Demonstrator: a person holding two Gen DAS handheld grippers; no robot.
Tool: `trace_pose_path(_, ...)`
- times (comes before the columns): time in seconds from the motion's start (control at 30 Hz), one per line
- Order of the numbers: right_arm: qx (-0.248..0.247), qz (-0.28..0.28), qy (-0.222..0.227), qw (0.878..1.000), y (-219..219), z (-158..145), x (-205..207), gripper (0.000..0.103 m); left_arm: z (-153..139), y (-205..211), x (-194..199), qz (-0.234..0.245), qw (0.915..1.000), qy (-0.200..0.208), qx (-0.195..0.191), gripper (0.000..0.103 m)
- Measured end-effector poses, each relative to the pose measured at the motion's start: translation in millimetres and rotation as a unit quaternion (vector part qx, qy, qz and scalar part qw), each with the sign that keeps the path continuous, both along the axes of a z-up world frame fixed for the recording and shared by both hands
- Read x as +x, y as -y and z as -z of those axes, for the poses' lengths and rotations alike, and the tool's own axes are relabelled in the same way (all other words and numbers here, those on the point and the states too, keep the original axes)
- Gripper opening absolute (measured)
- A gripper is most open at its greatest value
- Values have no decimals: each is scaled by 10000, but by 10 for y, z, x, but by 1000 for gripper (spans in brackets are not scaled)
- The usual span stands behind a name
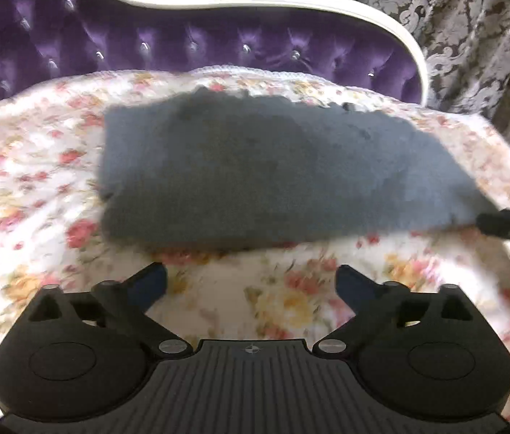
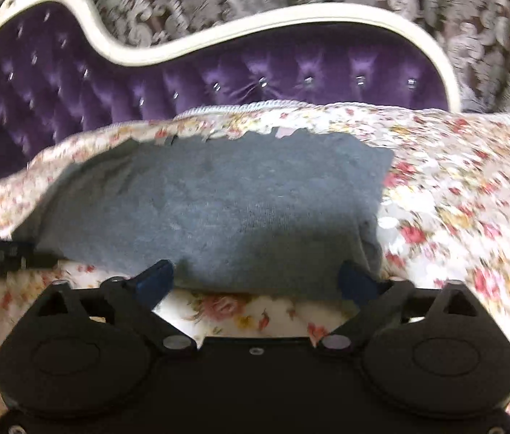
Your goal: Fold small clothes
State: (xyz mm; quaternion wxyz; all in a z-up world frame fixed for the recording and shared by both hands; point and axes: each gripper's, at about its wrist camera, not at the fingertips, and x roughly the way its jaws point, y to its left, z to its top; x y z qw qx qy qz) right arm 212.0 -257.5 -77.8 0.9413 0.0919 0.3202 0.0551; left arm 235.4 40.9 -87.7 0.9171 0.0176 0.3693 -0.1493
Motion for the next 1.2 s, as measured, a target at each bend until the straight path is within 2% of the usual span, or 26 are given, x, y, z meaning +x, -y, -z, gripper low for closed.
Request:
trace_pose_path(0.07,-44,87,8,10000,-72,-8,-107,103,54,49,-131,-143,9993,142,304,103)
trace_pose_path(0.13,-117,167,-96,9997,-159,35,-183,103,96,41,-226,-364,9988,257,200,103)
trace_pose_path(0.2,-92,185,-217,9995,-243,120,-235,103,117,74,-259,-476,9979,332,285,103)
trace_pose_path(0.43,-758,356,-405,9957,-418,225,-220,103,113,85,-256,-578,9970,369,371,103)
trace_pose_path(0.9,-443,486,-387,9971,-332,290,-223,103,137,103,-315,-586,9968,395,361,103)
trace_pose_path(1.2,-449,496,-377,9970,-340,292,-226,103,137,99,-315,-587,9969,395,355,103)
